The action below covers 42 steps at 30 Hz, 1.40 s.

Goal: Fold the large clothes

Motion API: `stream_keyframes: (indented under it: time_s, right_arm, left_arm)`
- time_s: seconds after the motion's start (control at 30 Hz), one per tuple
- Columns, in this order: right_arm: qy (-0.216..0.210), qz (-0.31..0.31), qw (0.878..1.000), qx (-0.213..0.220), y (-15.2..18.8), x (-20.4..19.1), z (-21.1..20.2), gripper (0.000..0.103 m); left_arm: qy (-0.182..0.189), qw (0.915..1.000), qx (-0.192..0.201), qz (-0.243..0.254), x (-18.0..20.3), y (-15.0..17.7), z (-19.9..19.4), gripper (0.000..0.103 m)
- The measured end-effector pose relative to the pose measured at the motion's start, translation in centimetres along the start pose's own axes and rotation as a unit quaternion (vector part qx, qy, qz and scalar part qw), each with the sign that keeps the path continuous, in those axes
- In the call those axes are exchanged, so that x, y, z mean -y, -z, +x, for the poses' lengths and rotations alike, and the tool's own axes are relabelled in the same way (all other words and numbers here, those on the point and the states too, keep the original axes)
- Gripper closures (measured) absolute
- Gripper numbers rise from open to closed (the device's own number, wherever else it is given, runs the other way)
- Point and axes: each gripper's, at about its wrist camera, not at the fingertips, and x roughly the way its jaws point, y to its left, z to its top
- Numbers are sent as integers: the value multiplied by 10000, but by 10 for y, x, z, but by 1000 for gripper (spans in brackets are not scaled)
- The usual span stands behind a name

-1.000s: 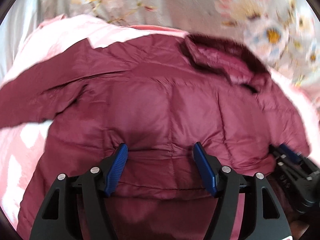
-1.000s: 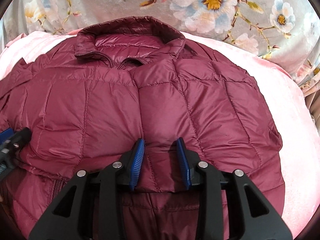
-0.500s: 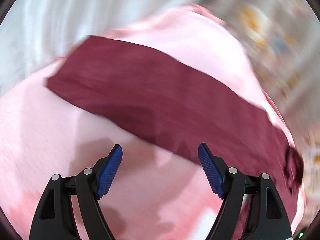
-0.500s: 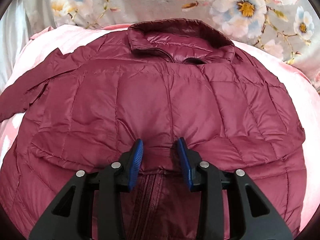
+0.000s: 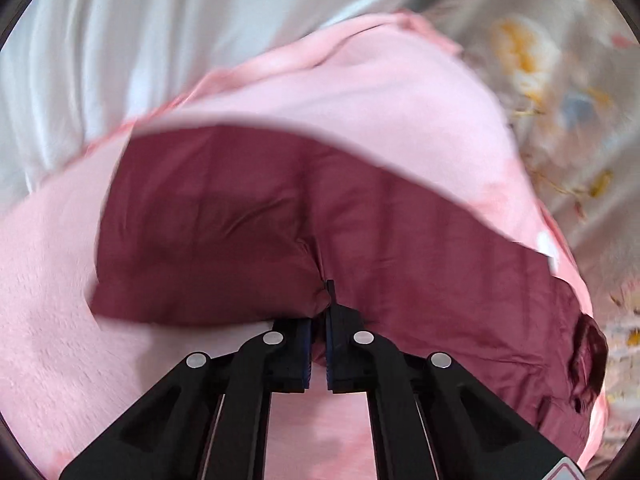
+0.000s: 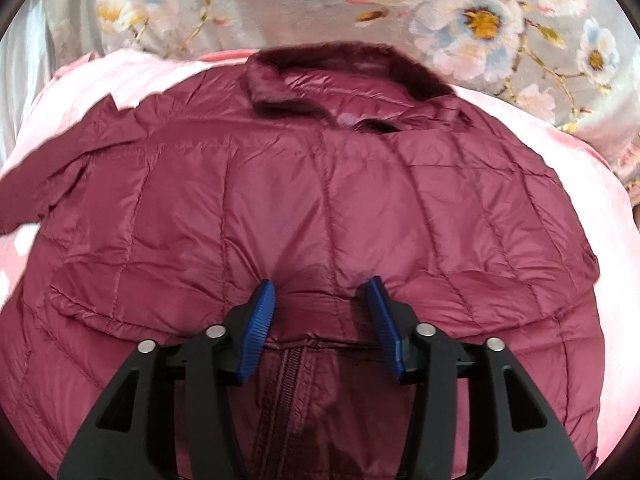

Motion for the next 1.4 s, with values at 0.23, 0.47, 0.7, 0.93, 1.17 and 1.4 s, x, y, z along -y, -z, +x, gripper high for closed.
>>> stream_keyframes:
  time_s: [0.23, 0.47, 0.7, 0.93, 1.17, 1.4]
  right_arm:
    - [-281, 560, 9976, 288, 31, 39, -83, 42]
    - [-16, 860, 9954, 422, 74, 86, -137, 39]
    - [387, 991, 9932, 476, 98, 121, -150, 37]
    - [186, 956, 9936, 572, 82, 127, -143, 33]
    - [-30, -28, 9964, 852, 17, 66, -117, 30]
    - [-189, -906, 9944, 520, -36, -13, -50, 30]
  left_arm:
    - [935, 9737, 1146, 1735, 162, 22, -119, 102]
    - [2255, 9056, 1041, 3438, 335, 150, -186, 99]
    - [2401, 8975, -331, 3685, 377, 286, -128, 41]
    - [2535, 9217, -617, 2871, 312, 239, -117, 30]
    - [1600, 9679, -646, 1825, 231, 139, -61, 30]
    - [1313, 9760, -1451, 958, 201, 113, 11, 32]
